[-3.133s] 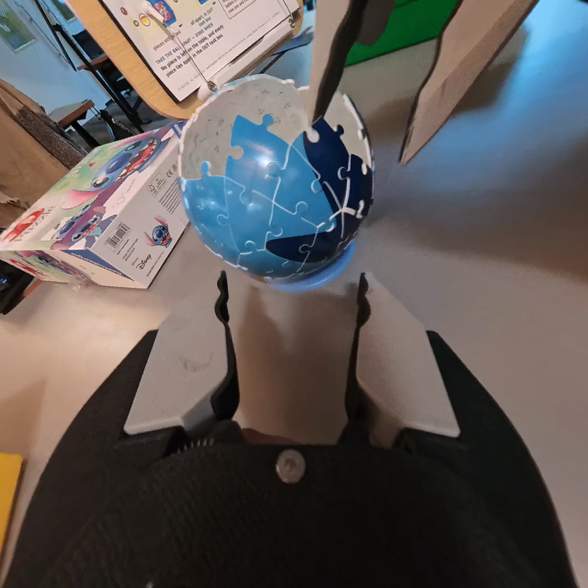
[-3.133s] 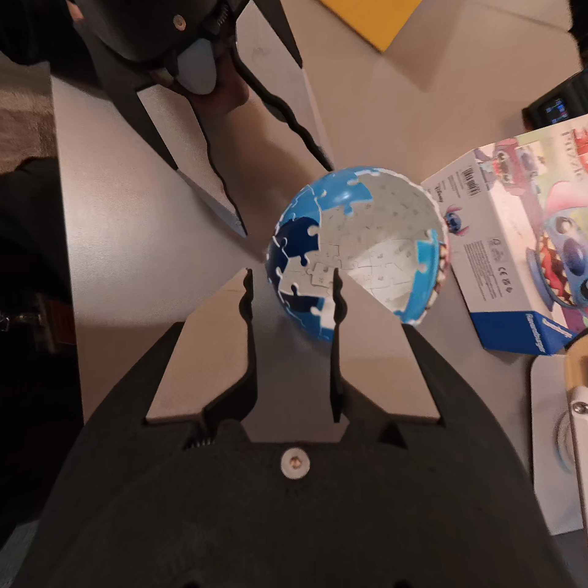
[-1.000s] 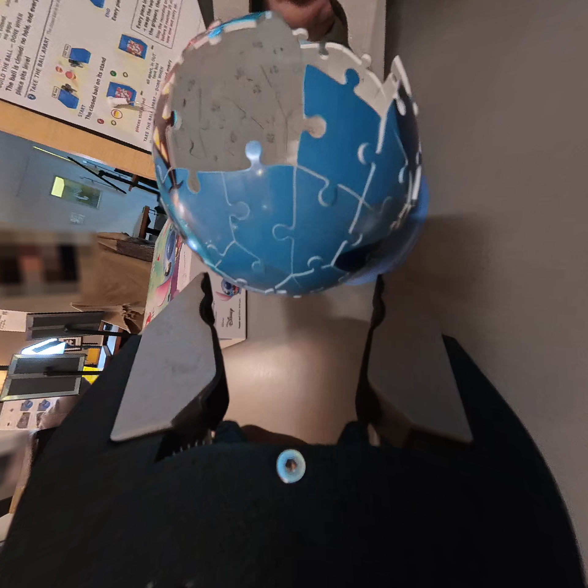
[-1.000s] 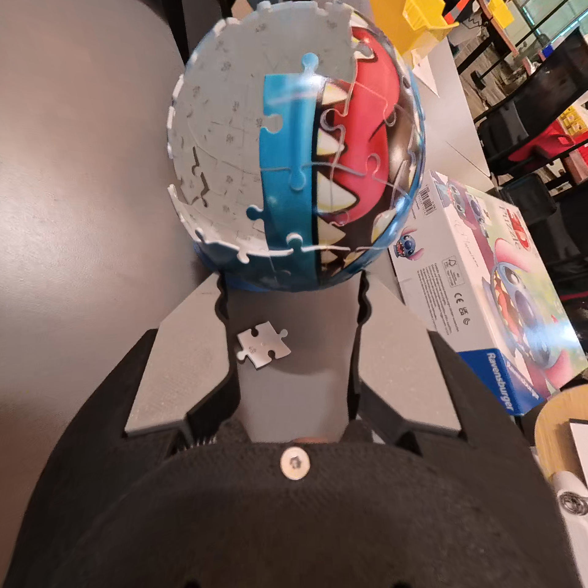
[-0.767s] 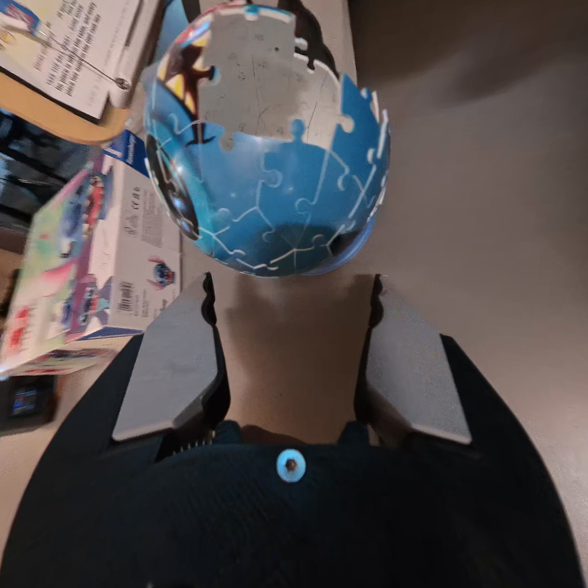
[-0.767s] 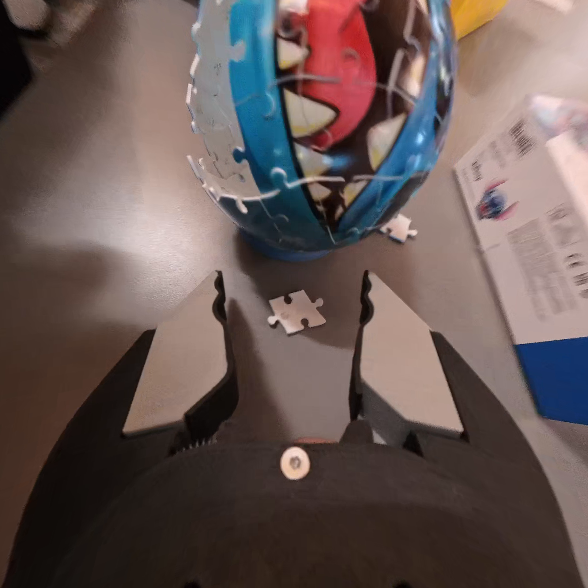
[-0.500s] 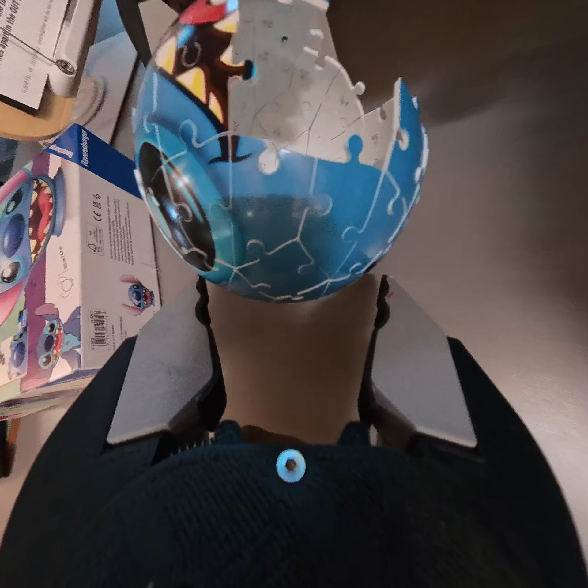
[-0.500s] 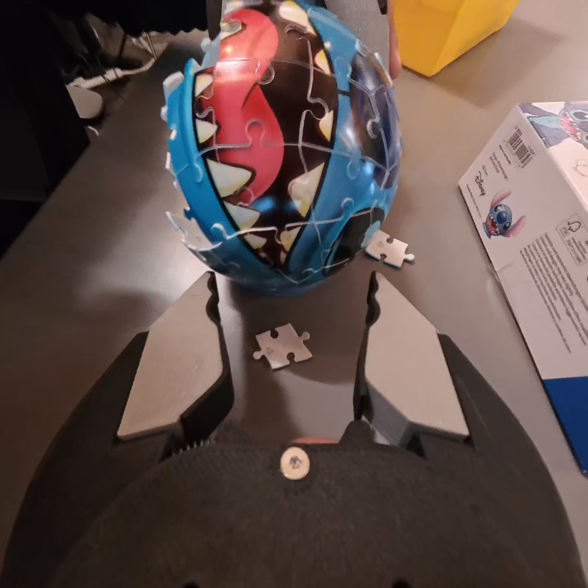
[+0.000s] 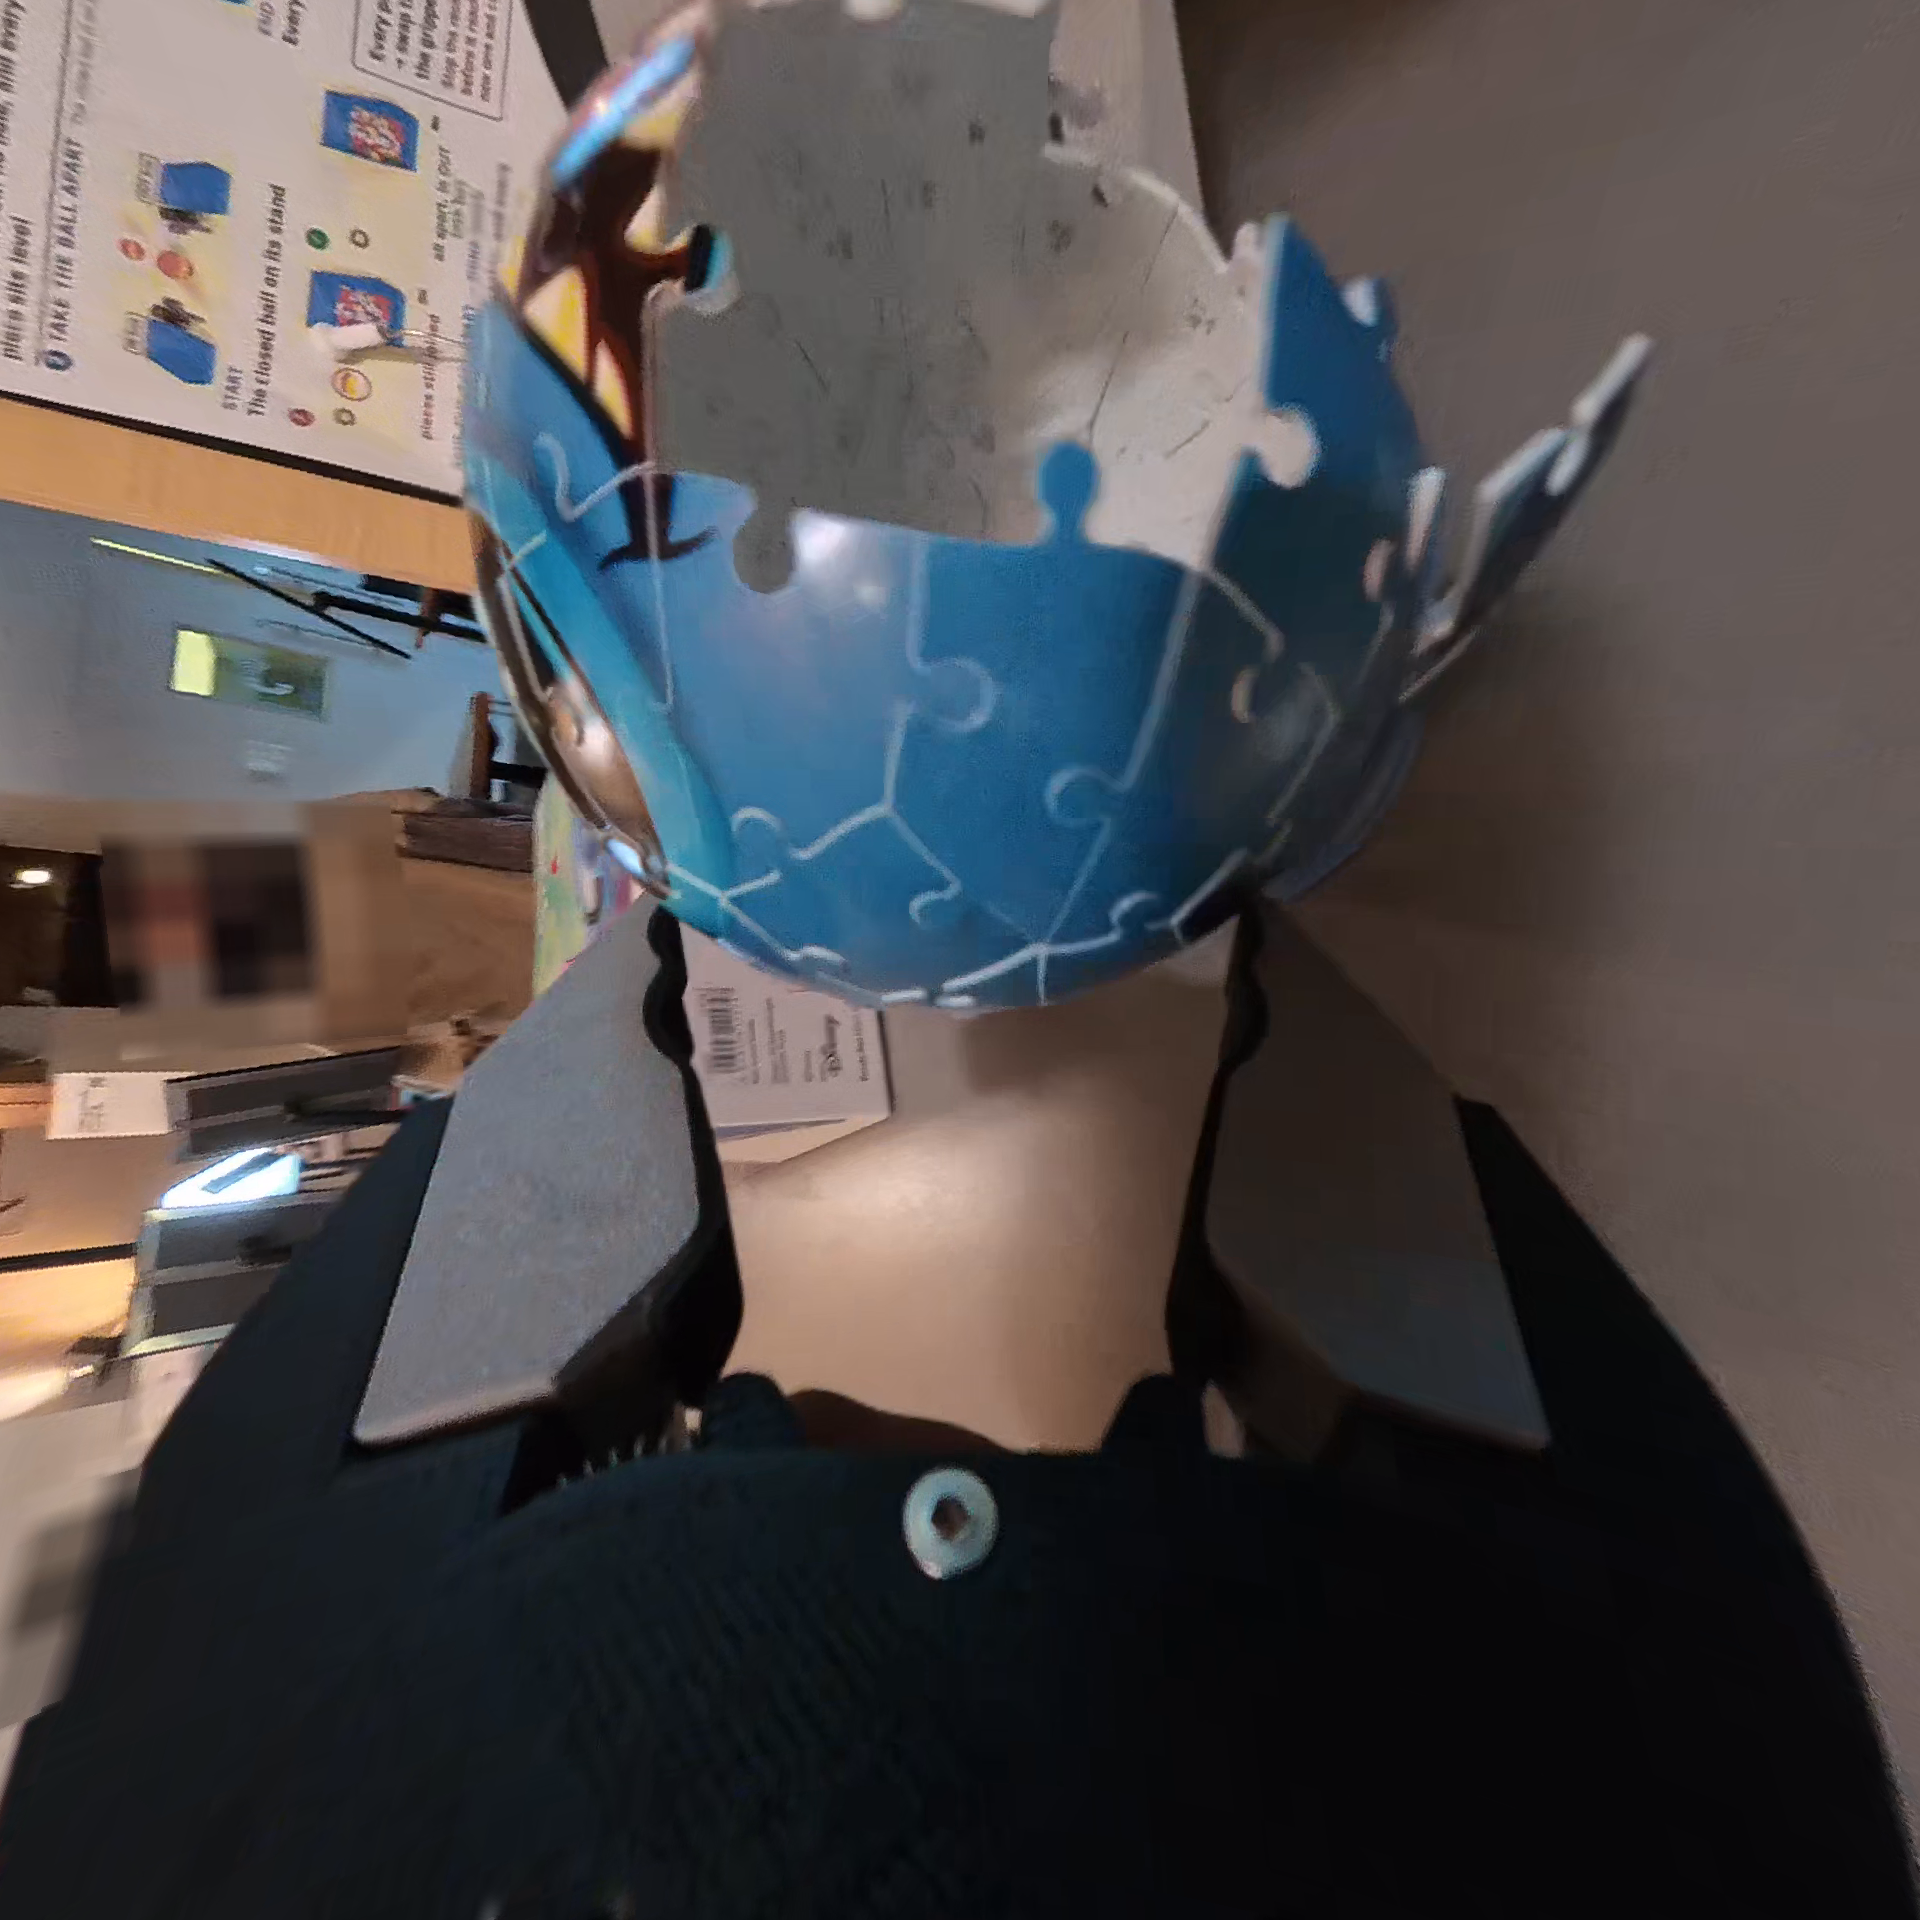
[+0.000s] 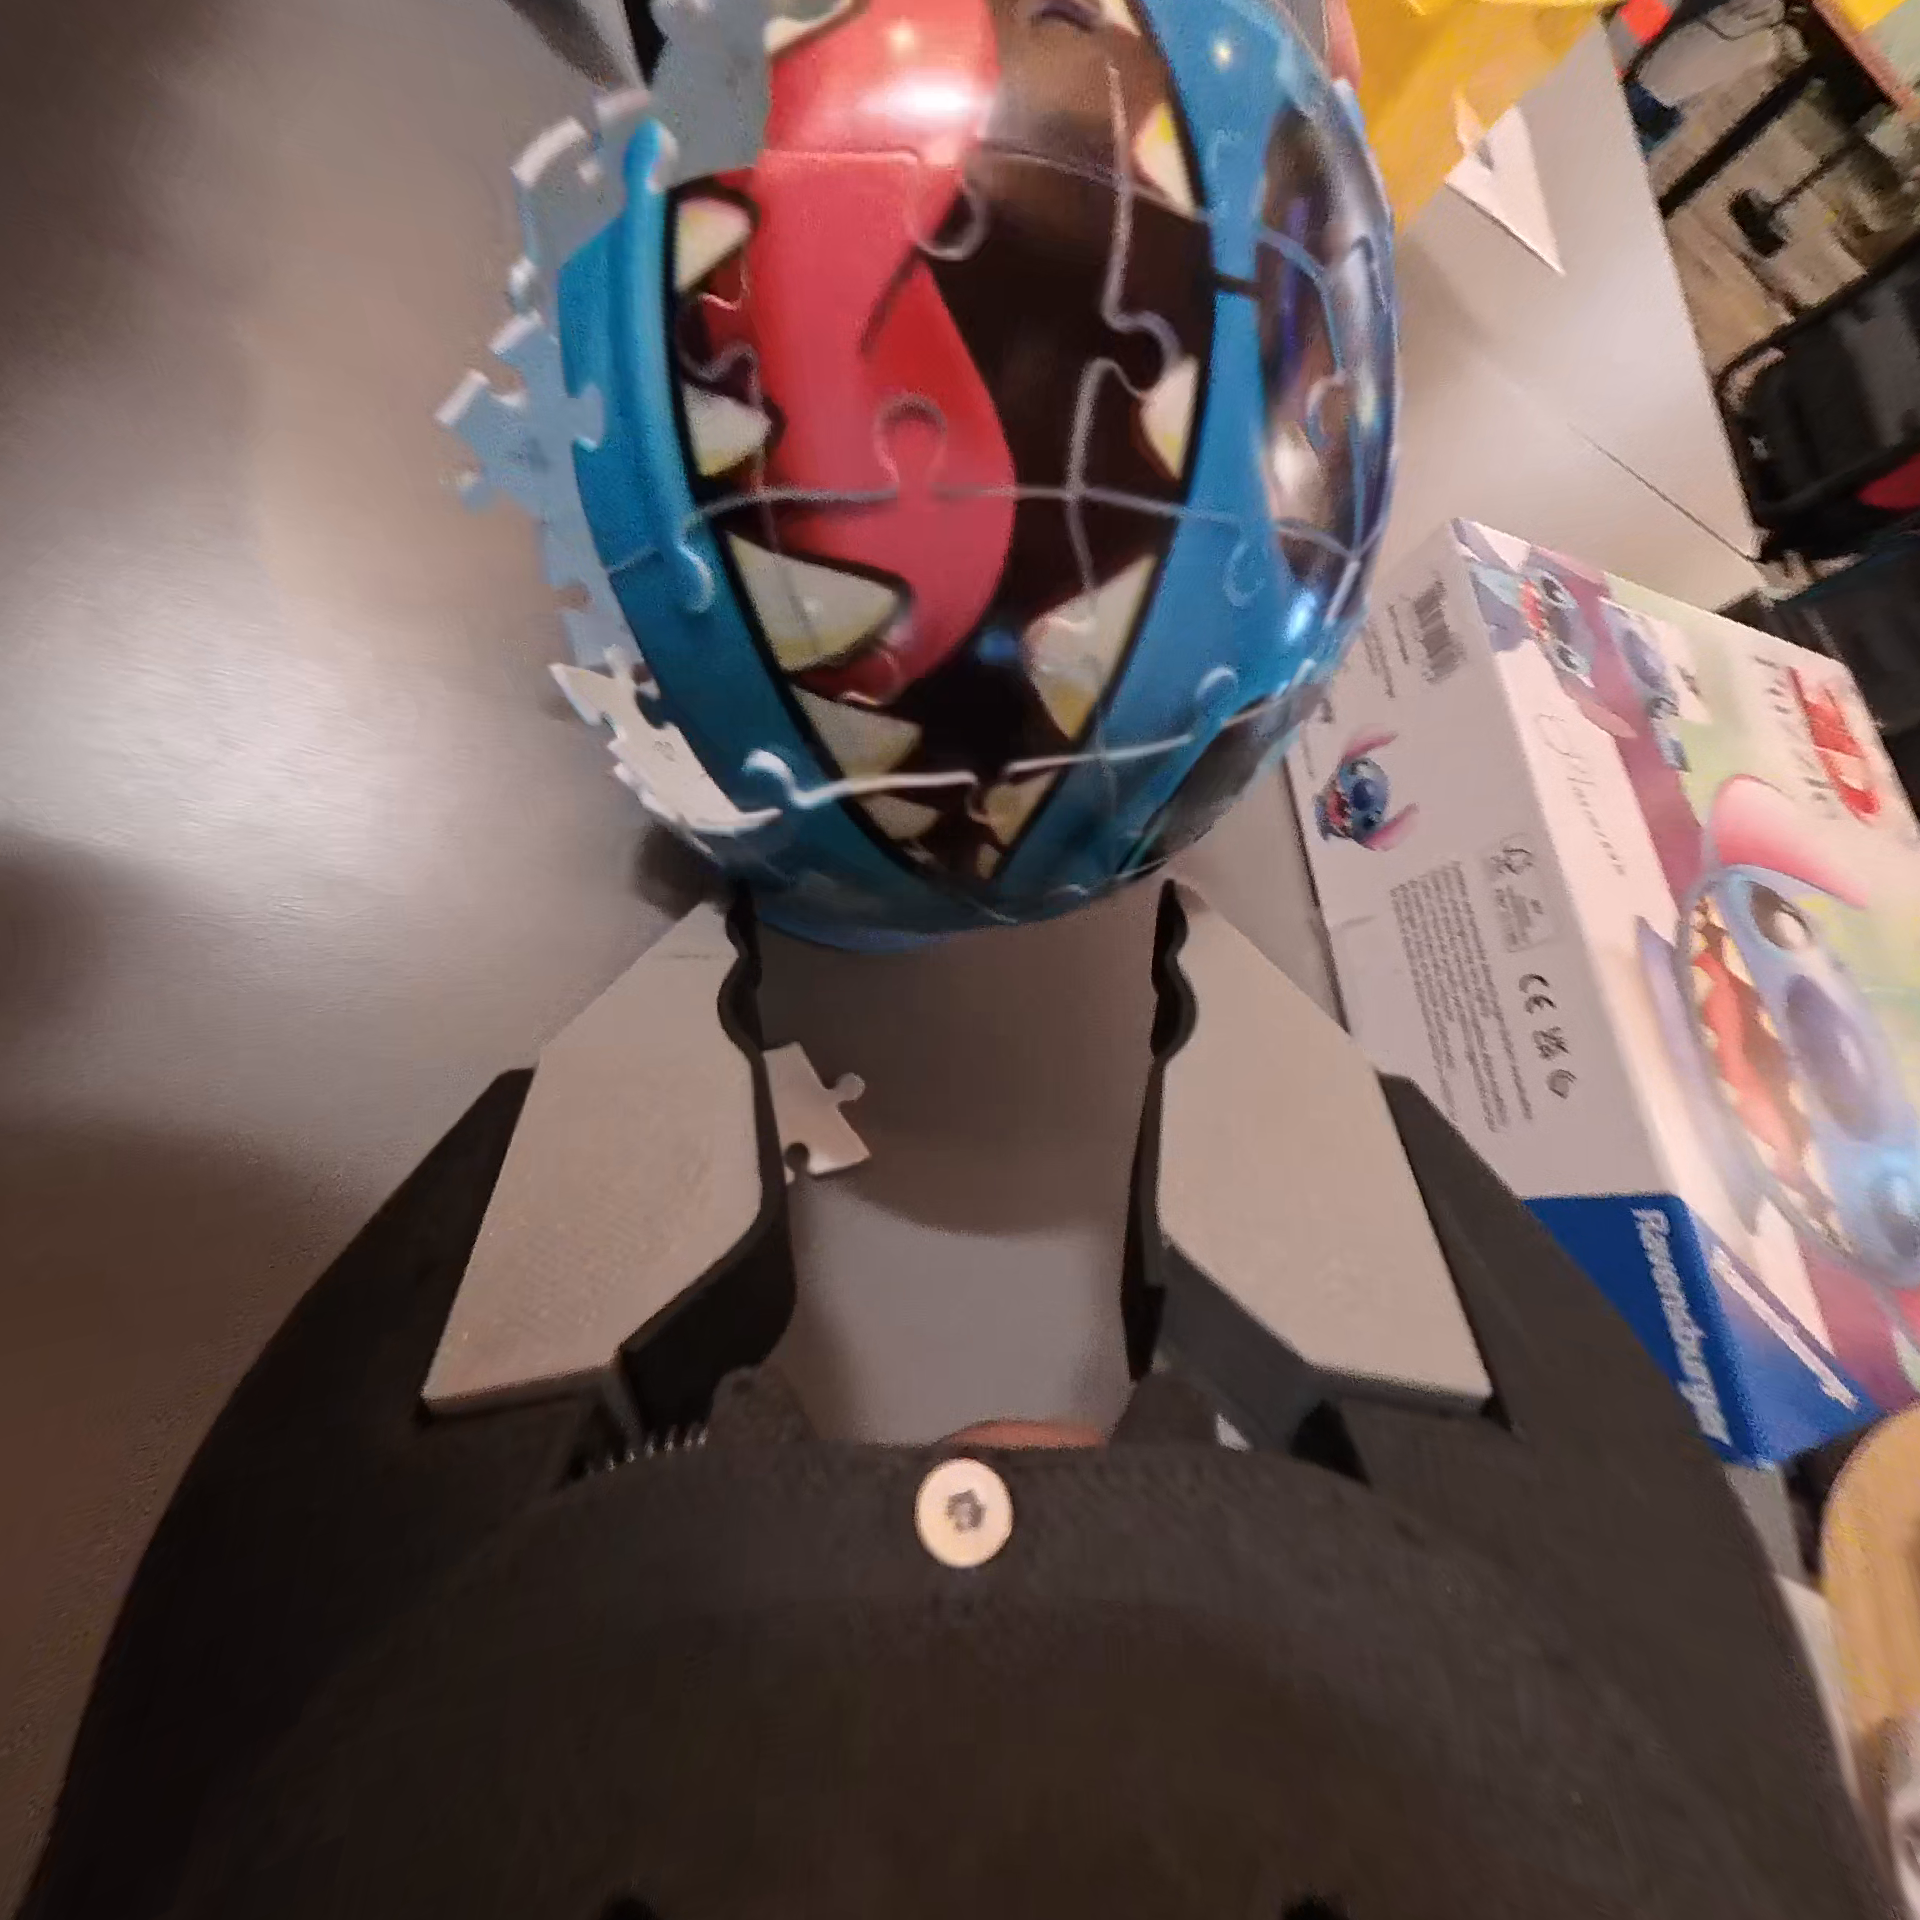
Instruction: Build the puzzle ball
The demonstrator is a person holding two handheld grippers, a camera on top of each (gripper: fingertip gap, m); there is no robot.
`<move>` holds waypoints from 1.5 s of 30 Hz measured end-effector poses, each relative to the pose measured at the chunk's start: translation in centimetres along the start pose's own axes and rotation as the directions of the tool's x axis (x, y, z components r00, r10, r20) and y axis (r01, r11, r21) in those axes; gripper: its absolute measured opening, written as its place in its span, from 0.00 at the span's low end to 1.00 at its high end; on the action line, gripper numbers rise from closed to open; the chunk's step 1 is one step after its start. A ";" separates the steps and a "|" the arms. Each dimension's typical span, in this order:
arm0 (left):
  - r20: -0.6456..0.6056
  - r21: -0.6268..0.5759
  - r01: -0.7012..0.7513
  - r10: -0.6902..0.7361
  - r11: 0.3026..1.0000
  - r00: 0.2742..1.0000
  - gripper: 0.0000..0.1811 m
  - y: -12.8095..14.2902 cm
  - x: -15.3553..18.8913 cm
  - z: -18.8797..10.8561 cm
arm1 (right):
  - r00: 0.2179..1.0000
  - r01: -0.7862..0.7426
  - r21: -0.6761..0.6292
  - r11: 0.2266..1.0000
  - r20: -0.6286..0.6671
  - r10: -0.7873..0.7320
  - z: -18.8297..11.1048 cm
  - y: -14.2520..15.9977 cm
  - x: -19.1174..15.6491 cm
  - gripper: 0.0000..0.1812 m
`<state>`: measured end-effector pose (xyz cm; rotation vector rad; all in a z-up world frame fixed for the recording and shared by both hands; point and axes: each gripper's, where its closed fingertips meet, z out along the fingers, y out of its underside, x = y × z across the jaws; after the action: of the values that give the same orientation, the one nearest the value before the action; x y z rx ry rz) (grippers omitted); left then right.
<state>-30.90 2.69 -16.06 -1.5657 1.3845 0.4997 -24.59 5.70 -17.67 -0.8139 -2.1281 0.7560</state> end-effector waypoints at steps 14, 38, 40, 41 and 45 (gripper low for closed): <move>0.047 -0.035 0.075 -0.073 0.997 0.996 0.49 1.0 1.7 -1.8 | 0.998 -0.031 -0.042 0.999 -0.053 0.029 -1.3 1.3 -0.9 0.42; 0.020 -0.050 0.224 -0.224 0.973 0.974 0.53 -0.2 1.2 -1.2 | 0.994 0.032 0.034 0.999 -0.110 -0.028 -0.5 -1.3 -0.5 0.43; 0.093 -0.086 0.152 -0.144 0.985 0.985 0.51 0.4 0.9 -1.2 | 0.977 0.107 0.004 0.994 -0.184 -0.104 -0.7 -1.3 -0.1 0.43; 0.124 -0.099 0.116 -0.104 0.988 0.987 0.51 0.5 0.8 -1.2 | 0.966 0.142 -0.020 0.990 -0.217 -0.143 -0.7 -1.2 0.1 0.42; 0.162 -0.084 0.124 -0.109 0.989 0.981 0.51 0.4 1.4 -1.1 | 0.956 0.158 -0.040 0.987 -0.245 -0.163 -0.8 -1.3 -0.3 0.44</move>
<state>-31.21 1.04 -16.85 -1.6356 1.1570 0.6105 -24.18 4.88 -16.44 -0.6968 -1.9516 0.5198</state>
